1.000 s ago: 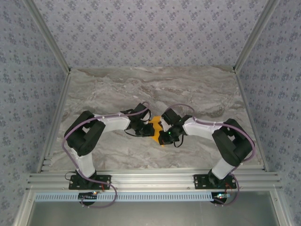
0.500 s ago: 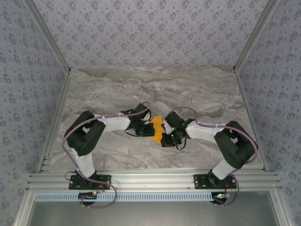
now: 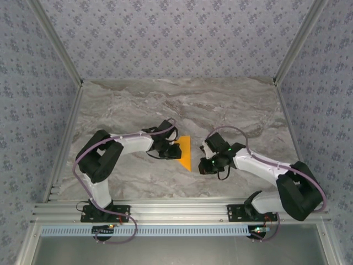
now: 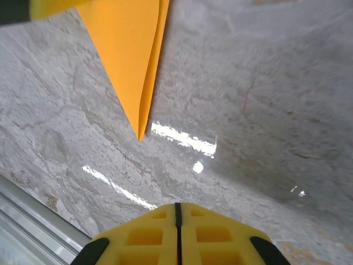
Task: Fold a paper plane with a square sheet of paper (fold left side to right side)
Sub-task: Third fold the triangle at the center of the table.
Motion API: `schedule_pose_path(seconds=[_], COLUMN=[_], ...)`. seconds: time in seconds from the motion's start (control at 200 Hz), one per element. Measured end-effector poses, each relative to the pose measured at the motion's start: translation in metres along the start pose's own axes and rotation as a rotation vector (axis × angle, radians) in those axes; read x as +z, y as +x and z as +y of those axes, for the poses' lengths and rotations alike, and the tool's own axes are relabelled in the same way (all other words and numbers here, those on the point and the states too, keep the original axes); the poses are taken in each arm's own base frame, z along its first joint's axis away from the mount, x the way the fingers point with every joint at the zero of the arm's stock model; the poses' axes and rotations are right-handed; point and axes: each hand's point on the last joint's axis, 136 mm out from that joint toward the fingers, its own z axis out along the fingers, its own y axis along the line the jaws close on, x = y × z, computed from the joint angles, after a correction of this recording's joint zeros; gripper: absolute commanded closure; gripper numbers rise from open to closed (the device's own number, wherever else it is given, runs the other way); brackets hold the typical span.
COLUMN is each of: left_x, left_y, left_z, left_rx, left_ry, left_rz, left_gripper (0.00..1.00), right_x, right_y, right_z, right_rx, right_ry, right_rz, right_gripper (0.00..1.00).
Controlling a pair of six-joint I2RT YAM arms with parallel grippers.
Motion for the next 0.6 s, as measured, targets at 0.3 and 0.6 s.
schedule_pose_path(seconds=[0.3, 0.6], left_x=[-0.042, -0.117], left_y=[-0.023, -0.042], left_z=[-0.027, -0.017], left_rx=[0.029, -0.022], left_ry=[0.063, 0.131], left_rz=[-0.098, -0.286], left_gripper=[0.73, 0.50], right_x=[-0.016, -0.019], right_y=[-0.017, -0.039], right_z=[-0.007, -0.002], right_rx=[-0.014, -0.068], right_ry=[0.031, 0.009], right_rz=[-0.095, -0.181], right_gripper=[0.73, 0.46])
